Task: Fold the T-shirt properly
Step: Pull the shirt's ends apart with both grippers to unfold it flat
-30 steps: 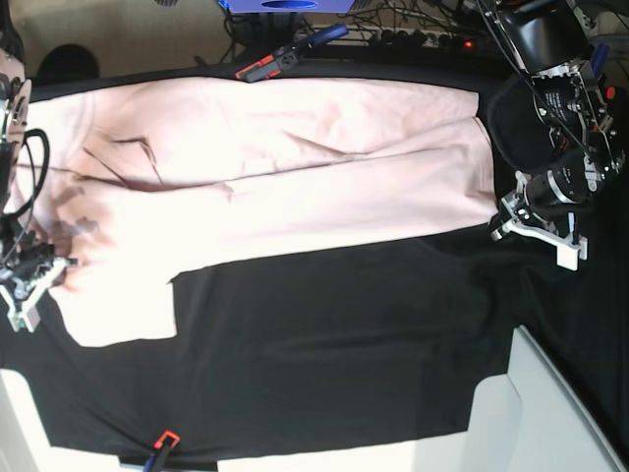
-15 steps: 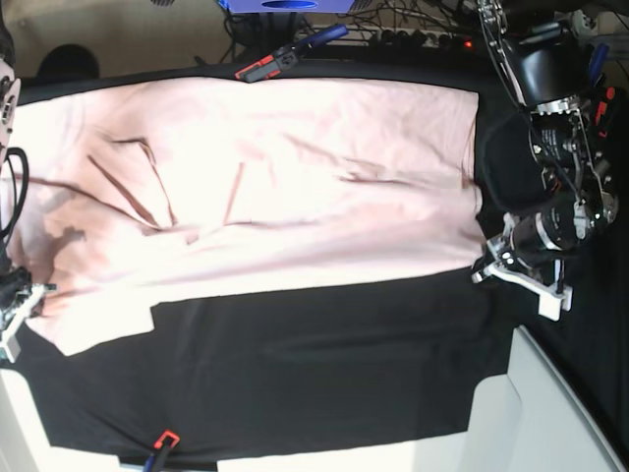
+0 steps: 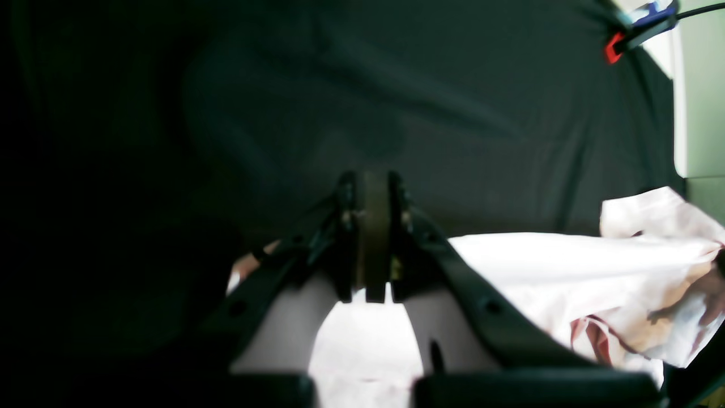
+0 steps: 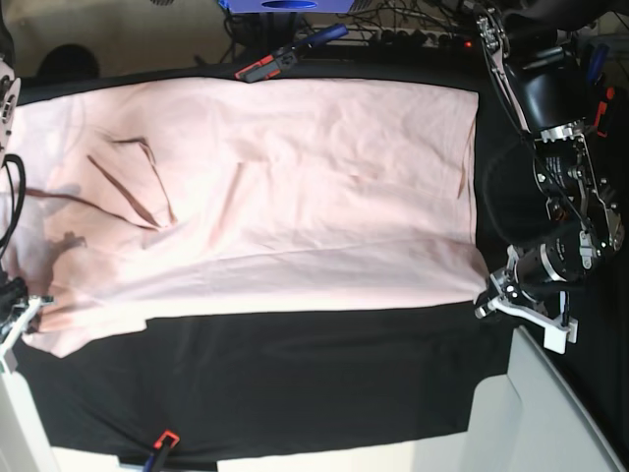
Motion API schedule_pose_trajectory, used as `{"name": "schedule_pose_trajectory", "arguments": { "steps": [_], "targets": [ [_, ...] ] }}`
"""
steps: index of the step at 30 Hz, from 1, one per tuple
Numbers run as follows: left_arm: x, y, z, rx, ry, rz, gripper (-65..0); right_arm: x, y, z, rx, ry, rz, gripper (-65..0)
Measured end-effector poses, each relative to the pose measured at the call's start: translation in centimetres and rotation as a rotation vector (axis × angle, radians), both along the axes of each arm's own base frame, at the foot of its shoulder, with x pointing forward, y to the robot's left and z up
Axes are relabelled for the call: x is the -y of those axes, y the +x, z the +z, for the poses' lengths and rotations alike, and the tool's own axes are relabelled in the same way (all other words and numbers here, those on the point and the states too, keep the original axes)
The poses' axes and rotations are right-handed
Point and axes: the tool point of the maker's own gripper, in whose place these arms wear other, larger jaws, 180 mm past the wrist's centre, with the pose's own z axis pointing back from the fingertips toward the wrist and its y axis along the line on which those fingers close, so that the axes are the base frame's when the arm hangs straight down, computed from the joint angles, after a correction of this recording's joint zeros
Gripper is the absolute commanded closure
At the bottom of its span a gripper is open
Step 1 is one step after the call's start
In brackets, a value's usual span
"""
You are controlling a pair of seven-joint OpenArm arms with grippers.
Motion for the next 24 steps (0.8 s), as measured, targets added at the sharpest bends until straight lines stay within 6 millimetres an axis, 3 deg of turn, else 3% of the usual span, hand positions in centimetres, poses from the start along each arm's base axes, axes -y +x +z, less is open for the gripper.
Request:
{"name": "schedule_pose_trajectory", "arguments": {
  "steps": [7, 12, 24],
  "targets": [
    [0.2, 1.1, 1.3, 0.033, 0.002, -0.005, 0.0, -0.2, 1.2, 2.0, 0.057, -0.020, 0.017, 0.0],
    [2.2, 0.9, 0.3, 0.009, 0.011, -0.065, 0.0, -0.2, 1.0, 1.8, 0.052, -0.020, 0.018, 0.0],
    [1.8, 1.2, 1.4, 0.039, 0.025, -0.061, 0.0, 1.0, 0.8, 2.9, 0.077, -0.039, 0.064, 0.0]
  ]
}}
